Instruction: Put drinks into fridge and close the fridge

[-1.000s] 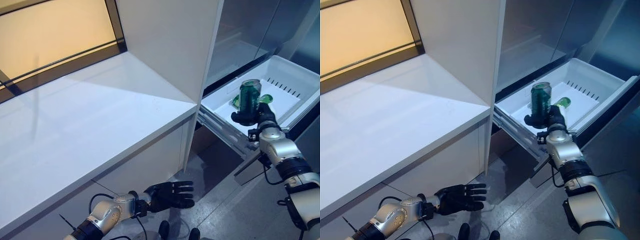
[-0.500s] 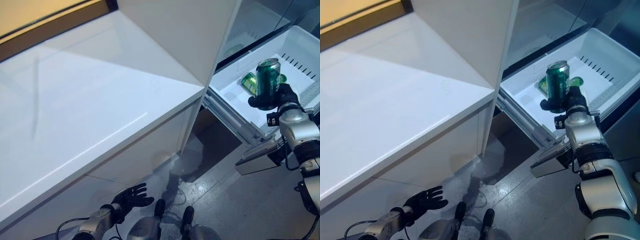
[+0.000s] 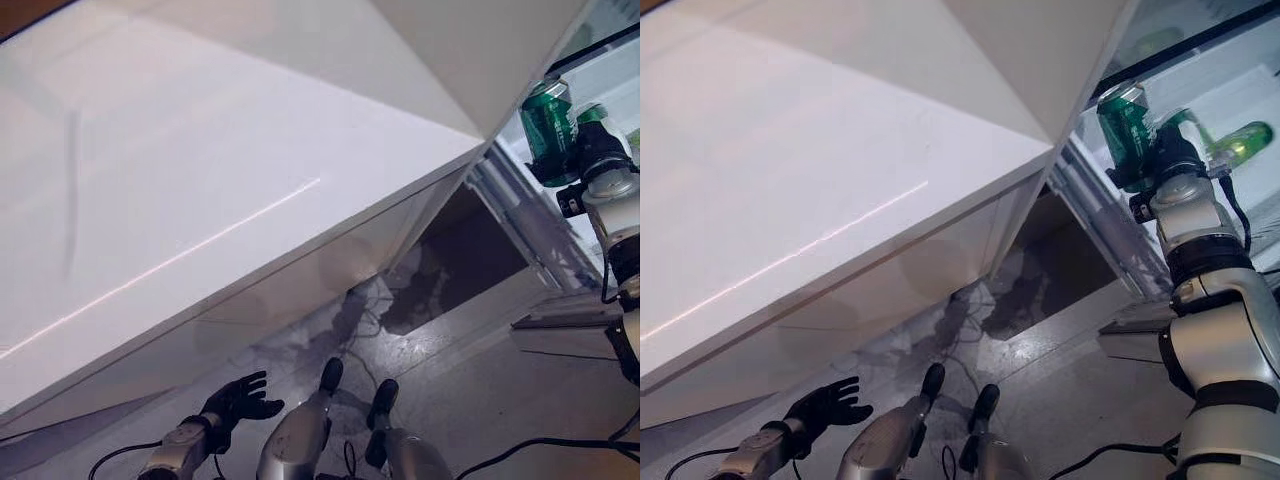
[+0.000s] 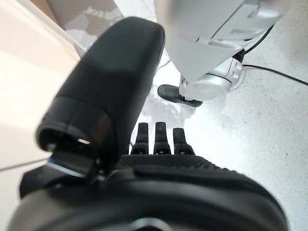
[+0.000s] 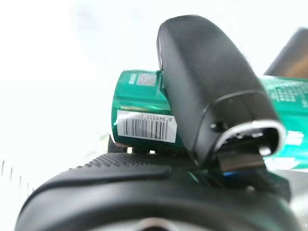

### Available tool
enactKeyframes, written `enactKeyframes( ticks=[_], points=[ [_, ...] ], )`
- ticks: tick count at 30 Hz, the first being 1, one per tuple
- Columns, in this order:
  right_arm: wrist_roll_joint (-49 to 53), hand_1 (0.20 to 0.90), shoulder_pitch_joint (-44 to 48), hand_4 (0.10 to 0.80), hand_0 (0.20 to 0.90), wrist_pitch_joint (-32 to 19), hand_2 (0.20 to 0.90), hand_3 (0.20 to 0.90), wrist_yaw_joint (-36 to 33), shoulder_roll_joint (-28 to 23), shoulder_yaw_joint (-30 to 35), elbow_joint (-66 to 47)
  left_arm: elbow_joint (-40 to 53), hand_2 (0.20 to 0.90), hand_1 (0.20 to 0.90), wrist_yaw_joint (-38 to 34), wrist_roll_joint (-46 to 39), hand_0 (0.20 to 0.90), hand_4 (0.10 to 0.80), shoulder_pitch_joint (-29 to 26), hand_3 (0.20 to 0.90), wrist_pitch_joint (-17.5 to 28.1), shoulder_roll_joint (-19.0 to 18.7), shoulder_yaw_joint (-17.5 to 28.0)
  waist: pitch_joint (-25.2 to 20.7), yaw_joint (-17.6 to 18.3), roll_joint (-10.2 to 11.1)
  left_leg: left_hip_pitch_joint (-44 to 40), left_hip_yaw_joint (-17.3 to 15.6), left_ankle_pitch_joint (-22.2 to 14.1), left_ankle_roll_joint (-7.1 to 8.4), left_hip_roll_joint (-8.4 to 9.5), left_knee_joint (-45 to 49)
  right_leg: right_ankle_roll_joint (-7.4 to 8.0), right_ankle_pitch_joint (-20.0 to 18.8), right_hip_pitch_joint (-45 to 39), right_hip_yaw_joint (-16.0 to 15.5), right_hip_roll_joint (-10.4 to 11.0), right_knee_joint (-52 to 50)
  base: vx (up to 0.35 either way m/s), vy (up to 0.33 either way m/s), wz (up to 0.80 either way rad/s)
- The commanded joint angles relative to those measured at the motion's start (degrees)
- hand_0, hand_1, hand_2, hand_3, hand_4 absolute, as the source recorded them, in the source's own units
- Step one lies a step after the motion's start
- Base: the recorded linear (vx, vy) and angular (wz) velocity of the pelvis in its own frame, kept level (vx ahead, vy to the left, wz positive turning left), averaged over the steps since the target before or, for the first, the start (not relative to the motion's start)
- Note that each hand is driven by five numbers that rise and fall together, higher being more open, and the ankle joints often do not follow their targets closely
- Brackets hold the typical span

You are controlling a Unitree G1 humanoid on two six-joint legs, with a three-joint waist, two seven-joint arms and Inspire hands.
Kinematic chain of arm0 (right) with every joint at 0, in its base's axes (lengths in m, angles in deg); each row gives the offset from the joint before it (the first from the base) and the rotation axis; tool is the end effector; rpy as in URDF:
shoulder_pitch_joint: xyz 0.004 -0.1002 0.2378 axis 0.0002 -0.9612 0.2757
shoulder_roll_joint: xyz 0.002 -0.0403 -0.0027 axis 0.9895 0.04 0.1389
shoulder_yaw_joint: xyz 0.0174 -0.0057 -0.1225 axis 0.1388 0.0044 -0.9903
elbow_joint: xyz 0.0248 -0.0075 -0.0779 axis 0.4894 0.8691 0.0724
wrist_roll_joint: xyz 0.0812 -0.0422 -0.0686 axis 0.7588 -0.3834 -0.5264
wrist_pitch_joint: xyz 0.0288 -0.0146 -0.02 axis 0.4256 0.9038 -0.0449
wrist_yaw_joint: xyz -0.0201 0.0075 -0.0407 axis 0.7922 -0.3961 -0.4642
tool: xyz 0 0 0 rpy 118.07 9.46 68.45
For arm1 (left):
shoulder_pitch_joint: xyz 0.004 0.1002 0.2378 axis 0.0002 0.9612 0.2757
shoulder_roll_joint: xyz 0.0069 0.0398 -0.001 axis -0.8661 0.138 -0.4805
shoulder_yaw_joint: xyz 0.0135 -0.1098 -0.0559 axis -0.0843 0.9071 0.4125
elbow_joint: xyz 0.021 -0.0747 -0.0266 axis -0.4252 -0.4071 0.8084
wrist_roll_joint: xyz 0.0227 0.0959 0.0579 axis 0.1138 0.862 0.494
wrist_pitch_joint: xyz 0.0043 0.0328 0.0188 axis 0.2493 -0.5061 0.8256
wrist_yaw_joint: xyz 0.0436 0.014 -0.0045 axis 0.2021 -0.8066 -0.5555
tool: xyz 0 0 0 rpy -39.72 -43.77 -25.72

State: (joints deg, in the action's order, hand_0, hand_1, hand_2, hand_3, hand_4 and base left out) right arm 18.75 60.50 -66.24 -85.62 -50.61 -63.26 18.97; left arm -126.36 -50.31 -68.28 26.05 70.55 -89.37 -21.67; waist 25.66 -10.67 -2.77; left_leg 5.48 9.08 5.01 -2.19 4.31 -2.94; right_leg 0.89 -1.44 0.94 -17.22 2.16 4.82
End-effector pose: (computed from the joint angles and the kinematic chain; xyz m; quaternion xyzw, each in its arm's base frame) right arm 0.3656 -0.3224 0.2494 -0.3747 0.1024 -0.2258 0.8934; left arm 0.1617 0.2605 -0.0958 -0.0071 0.4038 -0.0474 0.9136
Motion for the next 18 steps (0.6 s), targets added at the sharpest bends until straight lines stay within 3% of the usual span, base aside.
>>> enactKeyframes(
  ticks=[1,10,18],
  points=[
    [-5.59,0.3,12.37,0.1,0.3,0.66,0.3,0.2,2.17,-9.86,-6.94,-1.75,3.78,0.9,0.9,0.61,-1.75,0.9,0.8,1.56,0.9,2.67,-1.36,-1.08,-2.47,-0.15,1.53,2.01,0.04,-5.42,-0.36,1.12,3.37,-5.31,8.3,4.41,0.58,-2.43,-10.21,-0.032,0.036,0.05],
    [-15.49,0.3,11.64,0.1,0.3,6.26,0.3,0.2,12.36,-9.43,-9.01,5.15,5.06,0.9,0.9,0.39,-1.18,0.9,0.8,0.91,0.9,2.44,-3.01,-1.52,-0.92,-0.39,1.65,3.09,-1.11,-4.63,-0.55,0.89,2.13,-4.85,7.65,6.47,0.57,-2.39,-10.59,-0.015,0.025,0.01],
    [-21.61,0.3,9.16,0.1,0.3,5.98,0.3,0.2,18.79,-9.61,-9.18,7.5,4.75,0.9,0.9,0.18,-0.99,0.9,0.8,0.24,0.9,2.04,-3.63,-1.35,-0.82,0.05,1.57,2.43,-2.27,-4.42,-0.68,0.67,0.99,-4.29,7.27,6.52,1.23,-2.39,-10.4,-0.016,0.013,-0.03]
  ],
)
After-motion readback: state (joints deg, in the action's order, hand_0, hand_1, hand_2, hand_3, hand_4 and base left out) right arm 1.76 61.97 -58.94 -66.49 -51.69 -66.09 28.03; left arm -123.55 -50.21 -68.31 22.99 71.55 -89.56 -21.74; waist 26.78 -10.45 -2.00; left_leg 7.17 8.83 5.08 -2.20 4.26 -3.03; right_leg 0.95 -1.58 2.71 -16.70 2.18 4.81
